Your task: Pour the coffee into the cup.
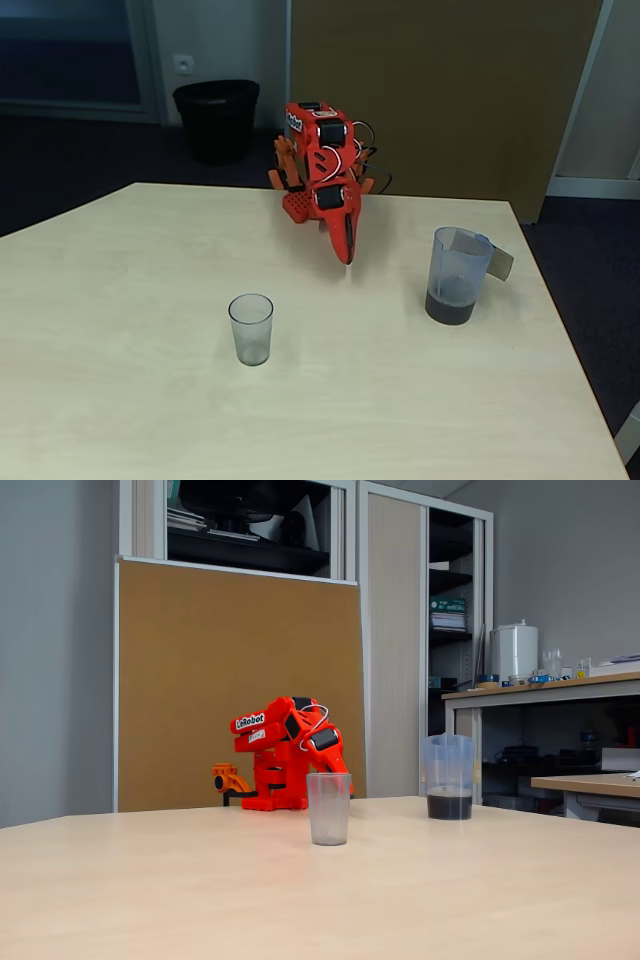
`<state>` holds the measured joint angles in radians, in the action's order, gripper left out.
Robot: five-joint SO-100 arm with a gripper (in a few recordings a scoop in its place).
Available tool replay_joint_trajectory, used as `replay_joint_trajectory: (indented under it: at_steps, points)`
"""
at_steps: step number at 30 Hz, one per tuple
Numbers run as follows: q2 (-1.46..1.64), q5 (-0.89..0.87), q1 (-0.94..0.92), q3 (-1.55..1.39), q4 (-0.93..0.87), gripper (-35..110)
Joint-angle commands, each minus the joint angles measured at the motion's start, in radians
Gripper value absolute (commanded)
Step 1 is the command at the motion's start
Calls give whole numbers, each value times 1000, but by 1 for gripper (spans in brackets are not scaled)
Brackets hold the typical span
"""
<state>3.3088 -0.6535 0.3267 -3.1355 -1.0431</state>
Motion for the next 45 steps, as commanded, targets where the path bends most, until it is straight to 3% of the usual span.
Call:
replay_joint_trajectory:
  at_steps: [1,5,12,19,21,24,28,31,34,38,45]
  points:
    - [12,-252,20,-6,-9,0]
    - [12,-486,38,-6,-83,0]
    - [17,-670,202,-6,25,1]
    - [29,-706,287,-6,146,0]
    - [44,-735,327,-6,170,8]
    - [86,-776,380,-5,167,0]
    - [87,-824,399,-5,176,0]
    - [80,-960,472,-5,83,0]
    - [75,-1058,511,-5,106,0]
    - [-23,-1184,569,-6,245,2]
    - [-204,-1223,623,2,494,6]
